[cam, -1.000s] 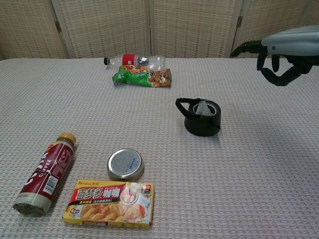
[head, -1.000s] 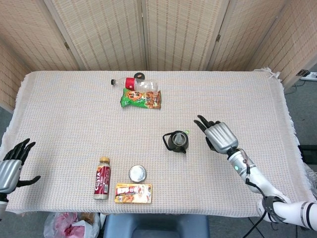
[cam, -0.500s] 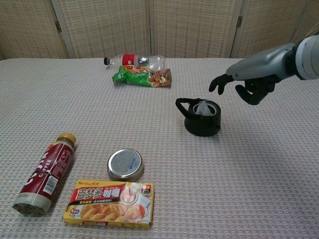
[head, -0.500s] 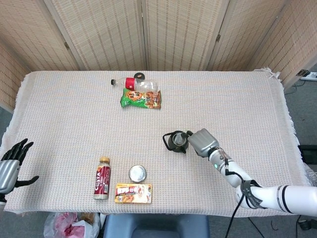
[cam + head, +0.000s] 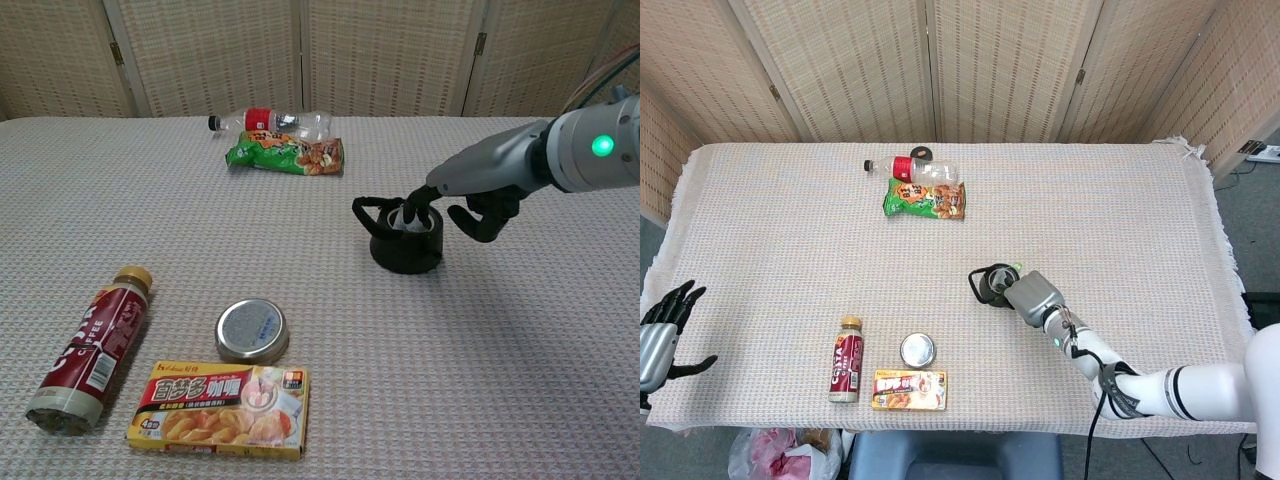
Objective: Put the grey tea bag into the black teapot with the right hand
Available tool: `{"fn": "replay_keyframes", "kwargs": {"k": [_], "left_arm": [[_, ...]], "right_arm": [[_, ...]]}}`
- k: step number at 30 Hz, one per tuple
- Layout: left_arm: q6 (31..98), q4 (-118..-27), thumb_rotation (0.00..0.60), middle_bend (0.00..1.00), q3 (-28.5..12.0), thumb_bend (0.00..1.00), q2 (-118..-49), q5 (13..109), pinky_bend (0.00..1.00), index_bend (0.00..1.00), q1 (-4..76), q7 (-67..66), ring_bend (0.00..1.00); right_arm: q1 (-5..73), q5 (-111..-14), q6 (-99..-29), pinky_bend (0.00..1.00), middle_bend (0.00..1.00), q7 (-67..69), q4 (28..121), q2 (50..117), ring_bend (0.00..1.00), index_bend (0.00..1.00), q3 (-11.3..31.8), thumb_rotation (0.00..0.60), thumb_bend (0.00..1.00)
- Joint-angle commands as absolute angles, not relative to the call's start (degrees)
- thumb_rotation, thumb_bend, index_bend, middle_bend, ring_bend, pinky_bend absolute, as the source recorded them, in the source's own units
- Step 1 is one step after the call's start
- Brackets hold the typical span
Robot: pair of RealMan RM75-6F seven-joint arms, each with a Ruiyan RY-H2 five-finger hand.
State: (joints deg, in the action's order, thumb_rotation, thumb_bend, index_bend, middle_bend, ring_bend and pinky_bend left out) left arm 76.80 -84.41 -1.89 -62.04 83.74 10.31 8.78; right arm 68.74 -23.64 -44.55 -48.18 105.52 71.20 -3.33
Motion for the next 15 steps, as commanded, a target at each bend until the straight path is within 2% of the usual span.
{"fn": "replay_keyframes", "kwargs": {"k": [1,15], "left_arm": [[76.9,-84.3,0.600,0.00,-1.9,0.19,-62.0,83.7,0.18,0.00,10.3,8.9,0.00],[76.6,-84.0,0.600,0.00,-1.9,0.19,-62.0,83.9,0.18,0.00,10.4,9.4,0.00]], "right_arm": [[69.2,-23.8,-44.8,1.00,0.16,-47.3,104.8,71.8,0.83,0.17,-3.7,0.600,0.87],[70.7,-23.9,-45.2,1.00,0.16,-45.4,101.2,74.6,0.83,0.17,-5.6,0.600,0.86]]}}
